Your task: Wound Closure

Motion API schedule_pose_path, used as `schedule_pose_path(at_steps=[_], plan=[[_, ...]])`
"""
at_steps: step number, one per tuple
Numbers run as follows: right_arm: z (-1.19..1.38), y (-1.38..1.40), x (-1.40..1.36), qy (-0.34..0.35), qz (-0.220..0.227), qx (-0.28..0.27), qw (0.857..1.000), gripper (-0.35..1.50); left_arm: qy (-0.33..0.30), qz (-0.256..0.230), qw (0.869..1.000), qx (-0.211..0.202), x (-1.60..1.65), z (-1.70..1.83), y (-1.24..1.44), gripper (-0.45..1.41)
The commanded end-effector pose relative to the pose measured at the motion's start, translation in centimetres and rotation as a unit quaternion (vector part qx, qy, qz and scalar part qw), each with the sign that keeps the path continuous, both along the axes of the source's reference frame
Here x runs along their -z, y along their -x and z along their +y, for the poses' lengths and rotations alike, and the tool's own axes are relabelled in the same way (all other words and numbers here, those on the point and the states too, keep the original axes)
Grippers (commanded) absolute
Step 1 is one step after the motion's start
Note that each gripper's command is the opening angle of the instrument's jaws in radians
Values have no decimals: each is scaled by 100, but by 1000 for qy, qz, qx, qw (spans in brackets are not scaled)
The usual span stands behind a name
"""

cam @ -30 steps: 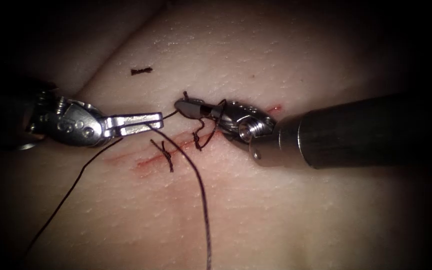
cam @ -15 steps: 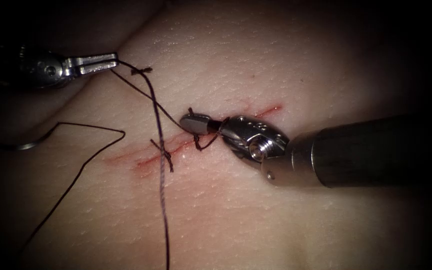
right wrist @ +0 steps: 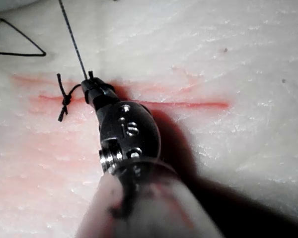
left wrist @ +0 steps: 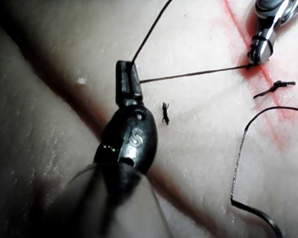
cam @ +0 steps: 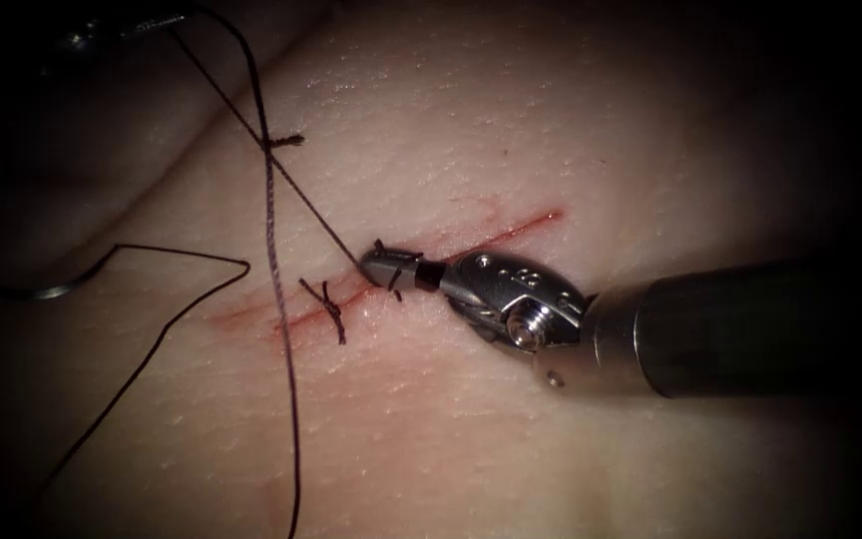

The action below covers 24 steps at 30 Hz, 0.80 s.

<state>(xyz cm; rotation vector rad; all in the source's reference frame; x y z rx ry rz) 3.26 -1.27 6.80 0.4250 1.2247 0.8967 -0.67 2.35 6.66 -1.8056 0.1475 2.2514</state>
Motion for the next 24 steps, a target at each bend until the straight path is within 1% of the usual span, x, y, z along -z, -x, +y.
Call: schedule_pose_path(at_steps=[1, 7, 11, 20, 24], plan=[[-11, -6, -5, -1, 5, 5, 1000, -35, -2, 2, 1000, 3, -6, 3, 0, -45], [-22, -2, 0, 6, 10, 18, 1000, -35, -7, 19, 999, 26, -8, 28, -25, -45], [-28, 3, 1, 17, 7, 28, 999, -35, -5, 34, 999, 32, -13, 41, -37, -45], [-32, 5, 0, 38, 5, 37, 999, -35, -5, 48, 998, 38, -27, 59, -47, -45], [-37, 11, 0, 51, 5, 44, 998, -35, -2, 55, 998, 40, -33, 70, -50, -45]])
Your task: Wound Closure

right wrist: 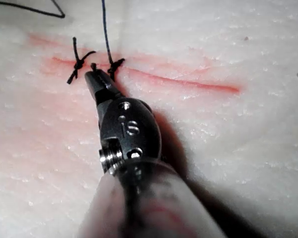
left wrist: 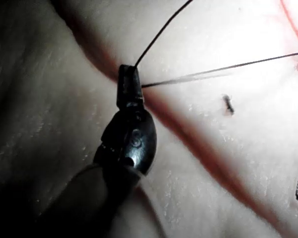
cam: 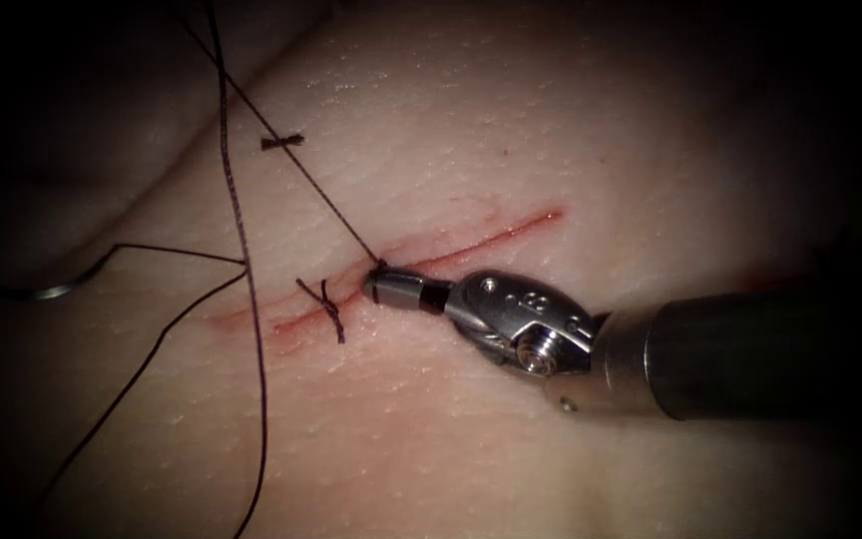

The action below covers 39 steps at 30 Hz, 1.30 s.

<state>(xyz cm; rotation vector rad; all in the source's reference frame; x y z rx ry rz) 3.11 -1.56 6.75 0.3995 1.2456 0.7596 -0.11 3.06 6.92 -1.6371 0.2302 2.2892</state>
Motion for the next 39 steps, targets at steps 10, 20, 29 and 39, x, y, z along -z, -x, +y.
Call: schedule_pose_path(at_steps=[10, 20, 29, 39], plan=[[-24, 6, -9, 15, 1, 15, 1000, -35, 8, 9, 1000, 1, -21, 5, 1, -45], [-25, 5, -8, 29, 2, 22, 999, -35, 8, 16, 1000, 5, -29, 18, -1, -45], [-32, 3, -12, 36, 8, 30, 999, -35, 13, 17, 1000, 8, -34, 29, -17, -45], [-41, 3, -18, 39, 7, 39, 998, -35, 14, 20, 1000, 14, -35, 30, -24, -45]])
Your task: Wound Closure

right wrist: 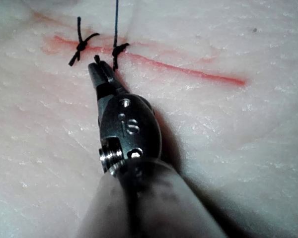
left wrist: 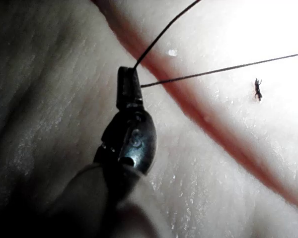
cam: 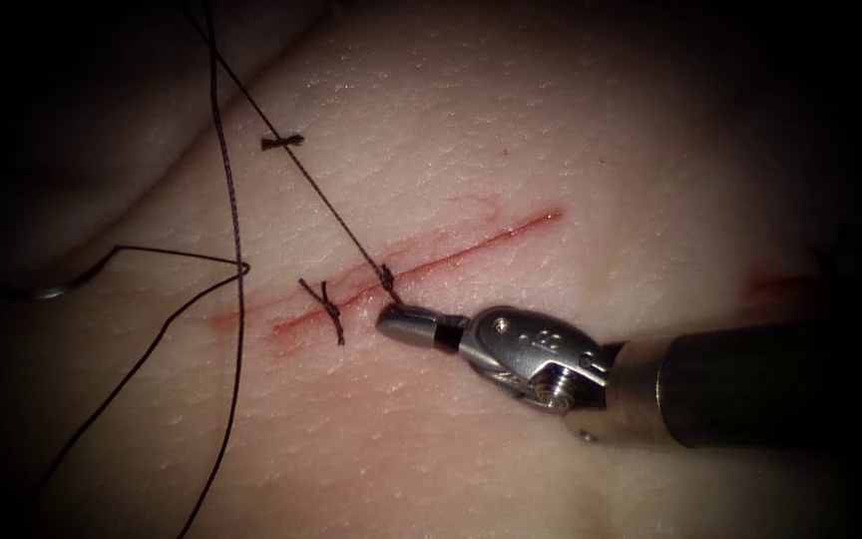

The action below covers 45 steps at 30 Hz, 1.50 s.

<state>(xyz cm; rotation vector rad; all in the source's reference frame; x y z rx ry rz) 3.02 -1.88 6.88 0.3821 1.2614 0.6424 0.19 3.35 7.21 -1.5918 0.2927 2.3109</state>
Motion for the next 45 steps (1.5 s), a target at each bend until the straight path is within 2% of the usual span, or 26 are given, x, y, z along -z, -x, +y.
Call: schedule_pose_path(at_steps=[1, 7, 13, 14, 15, 16, 18, 19, 21, 24, 28, 33, 36, 38, 45], plan=[[-10, -5, -5, -1, 1, 4, 1000, -35, 0, 0, 1000, 1, -6, 0, 5, -45], [-17, -5, -8, 0, -1, 11, 1000, -35, 0, 1, 1000, 1, -7, 1, 5, -45], [-10, -7, -4, 2, 4, 4, 1000, -35, 2, -2, 1000, 1, -4, -8, 12, -45], [-8, -7, -2, 1, 6, 3, 1000, -13, 2, -5, 1000, 0, -3, -11, 14, -45], [-6, -7, 0, 1, 7, -2, 1000, 31, 3, -8, 1000, -1, 0, -14, 17, -45], [-5, -7, 2, 1, 8, -6, 1000, 52, 3, -12, 1000, -3, 2, -16, 19, -45], [-1, -7, 6, -2, 11, -8, 1000, 79, 1, -20, 1000, -6, 8, -19, 24, -45], [4, -7, 13, -6, 11, -9, 1000, 103, 14, -26, 1000, -3, 17, -20, 30, -45], [11, -7, 21, -7, 14, -11, 1000, 118, 19, -31, 999, -2, 27, -20, 34, -45], [20, -6, 33, -9, 23, -19, 1000, 130, 20, -51, 999, -1, 47, -19, 42, -45], [31, -3, 48, -17, 27, -23, 999, 132, 14, -75, 997, -2, 77, -22, 48, -45], [46, -5, 64, -27, 25, -22, 999, 115, 7, -111, 994, -5, 117, -33, 53, -45], [56, -13, 66, -37, 8, -6, 999, 113, 7, -129, 992, -8, 144, -39, 59, -45], [59, -19, 63, -39, 1, -3, 999, 125, 9, -137, 990, -10, 160, -42, 64, -45], [64, -38, 43, -24, -22, 11, 999, 135, 19, -150, 988, -12, 206, -48, 92, -45]])
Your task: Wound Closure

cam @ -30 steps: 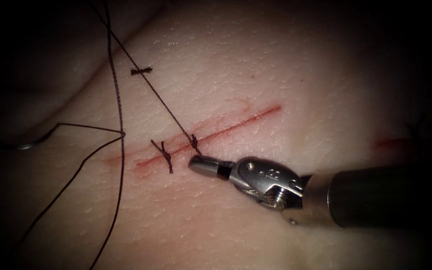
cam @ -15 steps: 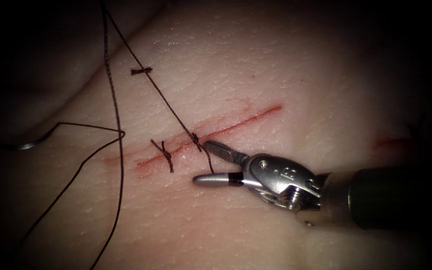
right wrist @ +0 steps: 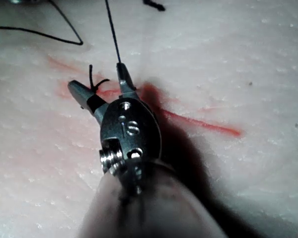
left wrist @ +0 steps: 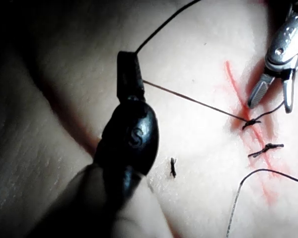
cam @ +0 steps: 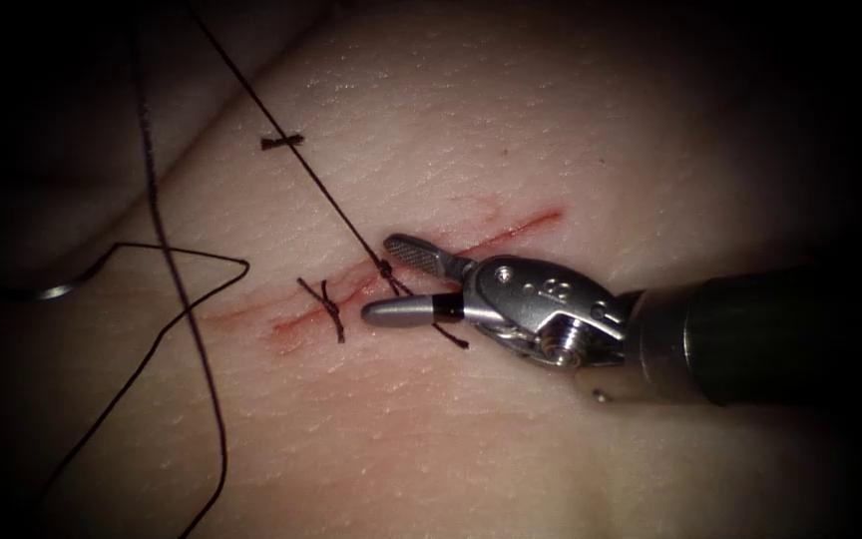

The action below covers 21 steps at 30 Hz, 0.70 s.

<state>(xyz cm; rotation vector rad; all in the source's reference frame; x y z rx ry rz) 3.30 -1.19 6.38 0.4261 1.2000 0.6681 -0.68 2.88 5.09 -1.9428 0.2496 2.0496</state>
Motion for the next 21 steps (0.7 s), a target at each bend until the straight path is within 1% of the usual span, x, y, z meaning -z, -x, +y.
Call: schedule_pose_path(at_steps=[1, 4, 7, 14, 21], plan=[[-5, -14, -10, 7, -5, 4, 1000, 135, 1, 1, 1000, -3, -3, -1, 9, -45], [-3, -21, -14, 19, -10, 8, 1000, 133, 3, 1, 1000, -13, 1, -5, 23, -45], [2, -26, -19, 26, -15, 11, 999, 130, 4, -1, 1000, -18, -2, -8, 30, -45], [8, -32, -26, 35, -19, 13, 999, 123, 4, 3, 1000, -21, -8, -9, 26, -45], [10, -39, -31, 36, -22, 12, 999, 123, 6, 5, 1000, -21, 0, -14, 27, -45]])
